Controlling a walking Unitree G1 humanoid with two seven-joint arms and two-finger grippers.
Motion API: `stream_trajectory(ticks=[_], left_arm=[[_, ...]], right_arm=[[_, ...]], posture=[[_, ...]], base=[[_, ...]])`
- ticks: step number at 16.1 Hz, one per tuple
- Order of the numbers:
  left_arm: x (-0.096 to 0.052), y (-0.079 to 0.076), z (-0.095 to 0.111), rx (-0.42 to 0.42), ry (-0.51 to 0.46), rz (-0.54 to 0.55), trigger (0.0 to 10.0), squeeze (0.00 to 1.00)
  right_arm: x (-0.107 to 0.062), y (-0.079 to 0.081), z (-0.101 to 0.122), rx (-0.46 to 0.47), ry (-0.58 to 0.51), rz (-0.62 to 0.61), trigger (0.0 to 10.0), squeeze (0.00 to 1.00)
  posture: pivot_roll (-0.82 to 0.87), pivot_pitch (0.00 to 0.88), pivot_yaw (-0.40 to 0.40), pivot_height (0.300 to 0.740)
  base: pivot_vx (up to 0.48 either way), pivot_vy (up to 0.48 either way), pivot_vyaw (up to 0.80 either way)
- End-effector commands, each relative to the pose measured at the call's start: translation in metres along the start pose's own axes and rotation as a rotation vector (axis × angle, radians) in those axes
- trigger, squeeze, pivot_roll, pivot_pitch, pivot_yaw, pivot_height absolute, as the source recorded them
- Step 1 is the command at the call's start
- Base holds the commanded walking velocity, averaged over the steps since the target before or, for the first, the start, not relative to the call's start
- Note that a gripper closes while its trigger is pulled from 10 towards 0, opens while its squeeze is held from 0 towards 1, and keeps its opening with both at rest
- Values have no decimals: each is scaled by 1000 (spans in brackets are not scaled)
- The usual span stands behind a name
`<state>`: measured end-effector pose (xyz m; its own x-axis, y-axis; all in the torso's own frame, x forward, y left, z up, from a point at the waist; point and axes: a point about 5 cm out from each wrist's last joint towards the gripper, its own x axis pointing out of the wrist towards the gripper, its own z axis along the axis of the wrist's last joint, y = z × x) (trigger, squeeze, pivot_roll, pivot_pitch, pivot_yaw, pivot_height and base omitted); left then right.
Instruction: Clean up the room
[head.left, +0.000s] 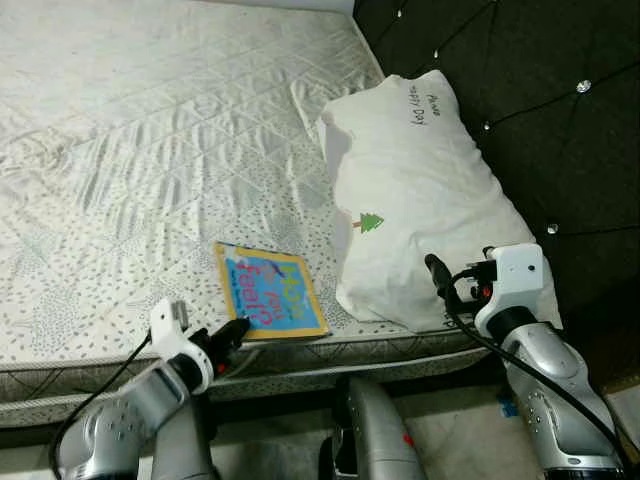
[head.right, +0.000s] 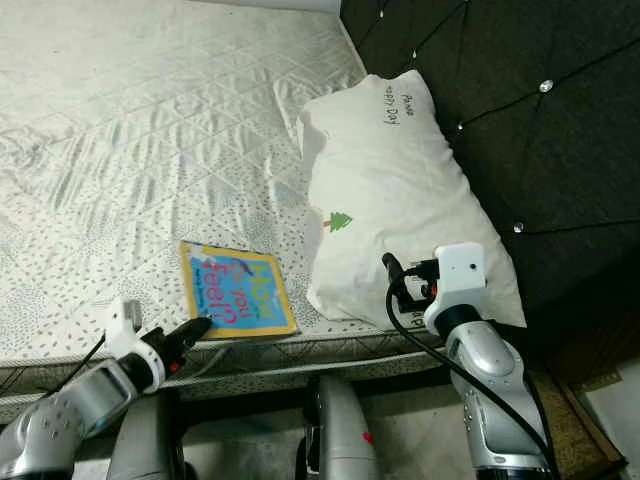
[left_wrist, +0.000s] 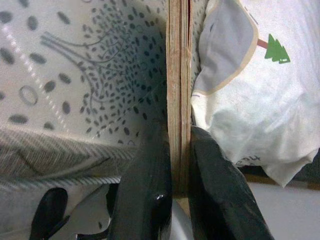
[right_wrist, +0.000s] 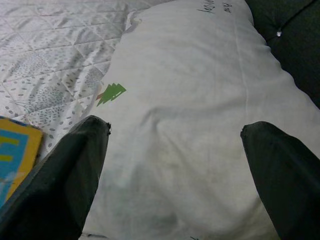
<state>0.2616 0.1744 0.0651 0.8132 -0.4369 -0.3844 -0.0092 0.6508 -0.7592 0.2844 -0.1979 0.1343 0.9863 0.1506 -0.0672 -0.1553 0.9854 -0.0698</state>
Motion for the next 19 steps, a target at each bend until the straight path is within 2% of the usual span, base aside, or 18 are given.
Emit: stream_trajectory(ticks=[1, 6, 11, 16, 19], left_arm=[[6, -1, 1, 11, 20, -14, 10000, 0], [15, 6, 20, 15, 10, -37, 10000, 0], [37, 14, 9, -10, 104, -74, 10000, 0], [51, 8, 11, 21, 163, -130, 10000, 0], [53, 12, 12, 41, 184, -124, 10000, 0]], right_arm=[[-5, -10, 3, -10, 0, -20, 10000, 0], [-5, -13, 8, -21, -2, -24, 10000, 0], [0, -8, 15, -26, -18, -5, 10000, 0], [0, -8, 18, -33, -24, -6, 10000, 0], [1, -7, 19, -37, -26, -4, 10000, 0]], posture=[[-129, 170, -150, 576], [-147, 168, -166, 576], [-166, 166, -178, 576], [-181, 164, -177, 576], [-182, 164, -176, 576]], base=[[0, 0, 0], [0, 0, 0], [0, 0, 0], [0, 0, 0], [0, 0, 0]])
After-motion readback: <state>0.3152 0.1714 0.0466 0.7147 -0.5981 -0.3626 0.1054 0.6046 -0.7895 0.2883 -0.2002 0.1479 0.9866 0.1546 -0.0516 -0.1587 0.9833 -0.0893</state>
